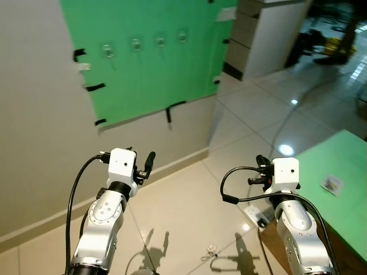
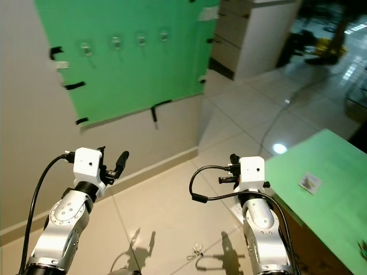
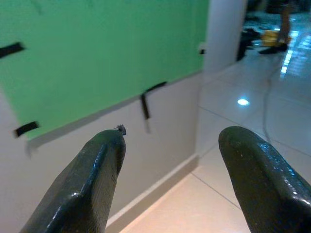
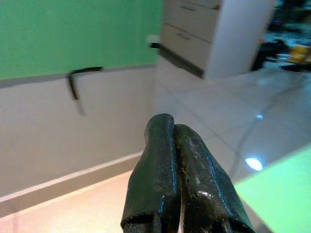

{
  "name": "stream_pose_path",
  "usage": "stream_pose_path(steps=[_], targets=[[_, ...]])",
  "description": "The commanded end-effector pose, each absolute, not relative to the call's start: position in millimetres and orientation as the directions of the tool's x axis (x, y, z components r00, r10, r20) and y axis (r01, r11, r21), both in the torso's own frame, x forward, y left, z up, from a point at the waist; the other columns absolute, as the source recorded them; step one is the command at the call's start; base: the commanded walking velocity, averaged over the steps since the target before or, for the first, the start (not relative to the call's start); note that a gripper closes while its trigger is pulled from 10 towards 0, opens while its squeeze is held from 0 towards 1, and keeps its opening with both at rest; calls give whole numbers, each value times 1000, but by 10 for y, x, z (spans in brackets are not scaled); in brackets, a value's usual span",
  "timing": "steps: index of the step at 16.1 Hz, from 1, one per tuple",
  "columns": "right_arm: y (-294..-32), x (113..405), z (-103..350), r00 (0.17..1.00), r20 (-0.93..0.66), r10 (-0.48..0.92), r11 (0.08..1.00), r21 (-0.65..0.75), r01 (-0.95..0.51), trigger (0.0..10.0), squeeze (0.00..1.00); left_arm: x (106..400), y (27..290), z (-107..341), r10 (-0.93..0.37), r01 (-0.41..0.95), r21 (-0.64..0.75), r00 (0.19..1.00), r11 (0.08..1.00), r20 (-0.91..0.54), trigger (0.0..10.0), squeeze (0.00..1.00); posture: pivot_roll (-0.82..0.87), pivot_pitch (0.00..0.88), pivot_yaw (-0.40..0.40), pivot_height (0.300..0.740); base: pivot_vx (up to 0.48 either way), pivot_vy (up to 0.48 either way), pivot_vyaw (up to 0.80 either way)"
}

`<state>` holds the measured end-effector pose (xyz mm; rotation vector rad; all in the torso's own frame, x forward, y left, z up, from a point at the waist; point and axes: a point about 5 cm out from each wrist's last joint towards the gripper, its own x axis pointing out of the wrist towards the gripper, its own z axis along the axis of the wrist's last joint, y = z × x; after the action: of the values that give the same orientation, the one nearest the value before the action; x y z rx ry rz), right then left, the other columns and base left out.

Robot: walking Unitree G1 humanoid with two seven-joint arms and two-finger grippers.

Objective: Hang keys on a hook

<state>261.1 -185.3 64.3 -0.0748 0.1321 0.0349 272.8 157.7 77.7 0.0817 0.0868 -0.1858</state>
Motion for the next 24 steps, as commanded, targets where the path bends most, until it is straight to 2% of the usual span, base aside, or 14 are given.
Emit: stream_pose_path(steps=[1,2,3,4,5,6,15,21,24], targets=[[-1880,2605,707,994,-107,20,996,-88,-29,10000,478,2779,1542,852,-190,197,90,979,976,-76,10000,0,-38,0,2,724,0,0,-594],[-1880,2605,707,994,-107,20,996,-88,-29,10000,478,2779,1542,852,-190,197,90,979,976,-76,10000,0,-38,0,2,724,0,0,-594],[-1886,2597,721,995,-97,17,995,-92,-26,10000,1000,2791,1534,855,-185,193,103,979,976,-80,10000,0,-38,0,2,724,0,0,-638],[-1910,2576,739,997,-82,-6,995,-102,-2,10000,1000,2815,1519,858,-187,196,99,978,976,-90,10000,859,-44,0,4,724,0,0,-694],[-1921,2567,741,997,-79,-18,994,-106,10,10000,1000,2820,1512,865,-195,202,90,977,975,-88,10000,859,-44,0,4,724,0,0,-694],[-1934,2561,744,997,-75,-29,994,-111,20,10000,1000,2823,1506,869,-200,206,74,976,976,-86,10000,1000,-47,0,6,724,0,0,-694],[-2093,2516,847,991,14,-131,978,-163,131,10000,1000,2862,1472,960,-229,231,39,972,972,-42,10000,1000,-60,0,16,724,0,0,-707],[-2129,2469,738,986,-36,-162,979,-128,156,10000,1000,2887,1461,958,-232,234,35,971,972,-52,10000,1000,-71,0,27,724,0,0,-733],[-2098,2460,713,988,-47,-145,982,-125,138,10000,1000,2916,1433,956,-243,245,34,969,969,-55,10000,1000,-79,0,32,724,0,0,-152]])
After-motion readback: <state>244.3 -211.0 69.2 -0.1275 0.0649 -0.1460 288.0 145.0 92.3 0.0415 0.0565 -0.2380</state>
